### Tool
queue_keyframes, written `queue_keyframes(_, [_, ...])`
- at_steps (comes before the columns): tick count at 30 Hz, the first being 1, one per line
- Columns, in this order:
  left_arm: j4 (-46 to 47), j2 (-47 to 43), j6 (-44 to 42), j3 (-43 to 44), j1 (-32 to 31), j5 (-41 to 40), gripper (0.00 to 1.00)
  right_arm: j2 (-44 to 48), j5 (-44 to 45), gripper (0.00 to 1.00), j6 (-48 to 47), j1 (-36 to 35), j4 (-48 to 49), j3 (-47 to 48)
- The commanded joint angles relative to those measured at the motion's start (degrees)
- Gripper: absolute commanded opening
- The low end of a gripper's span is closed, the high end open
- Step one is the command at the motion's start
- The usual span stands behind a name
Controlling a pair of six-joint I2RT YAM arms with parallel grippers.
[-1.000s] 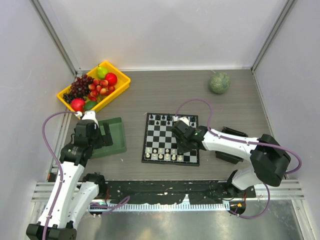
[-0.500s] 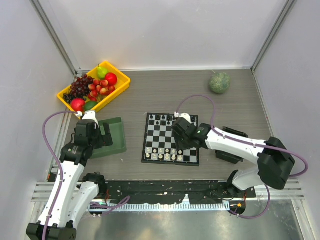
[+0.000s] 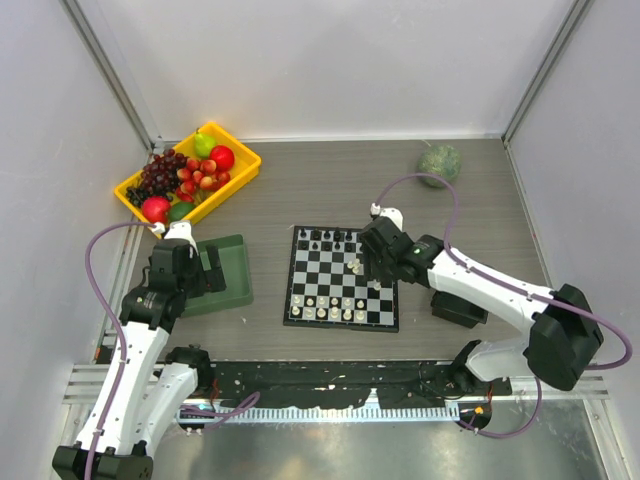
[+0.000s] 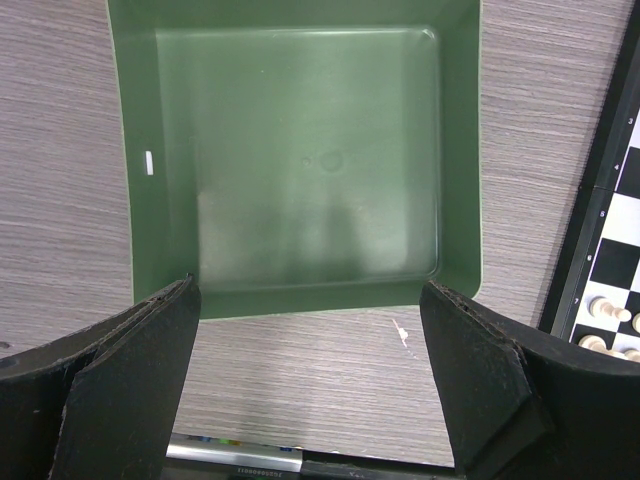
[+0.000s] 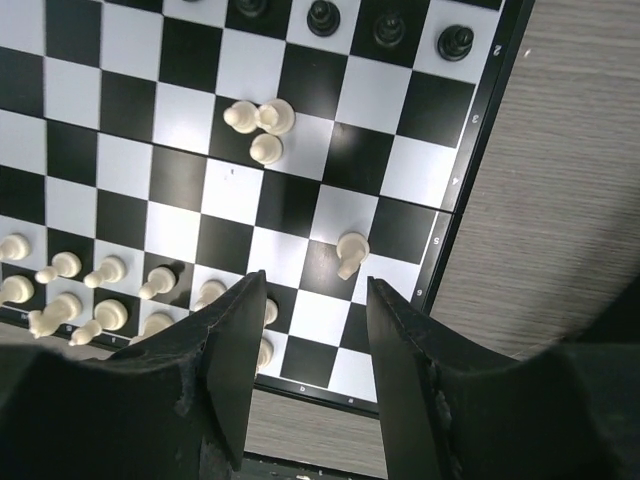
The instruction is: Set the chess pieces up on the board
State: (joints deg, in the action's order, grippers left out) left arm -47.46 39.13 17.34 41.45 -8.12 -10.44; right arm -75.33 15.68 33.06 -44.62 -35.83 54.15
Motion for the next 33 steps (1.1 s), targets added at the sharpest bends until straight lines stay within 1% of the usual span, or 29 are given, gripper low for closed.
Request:
queue_keyframes(1, [0.3,-0.2,-0.5,2.4,0.2,0.3,0.99,-2.5,-2.0,0.5,0.6,0.6,1.7,-1.2])
queue_keyframes(6, [0.4,-0.3,-0.4,2.4,0.2,0.4,0.99,-5.2,-2.3,0.49,2.2,1.3,3.2,-1.9])
queue_keyframes(17, [0.4,-0.1,-0.4,2.5,0.2,0.3,0.99,-7.8,-1.4,0.37,2.9,1.7,3.7,-3.5])
queue_keyframes(22, [0.4,0.1,-0.4,2.4,0.2,0.4,0.99,-7.5,-1.2,0.29,2.6,1.9,5.0,-4.1])
queue_keyframes(27, [0.4,0.2,-0.5,2.5,0.2,0.5,0.99,-7.3,-1.6,0.19,1.7,1.8,5.2,-4.1])
queue_keyframes(30, [0.3,0.2,-0.4,2.4,0.2,0.5,0.99,-6.8,-1.9,0.15,1.4,1.9,5.0,-4.5])
queue_keyframes(33, [0.3,0.2,-0.4,2.4,0.2,0.5,0.99,-4.7,-2.7,0.08,0.2,1.8,4.3,-4.9])
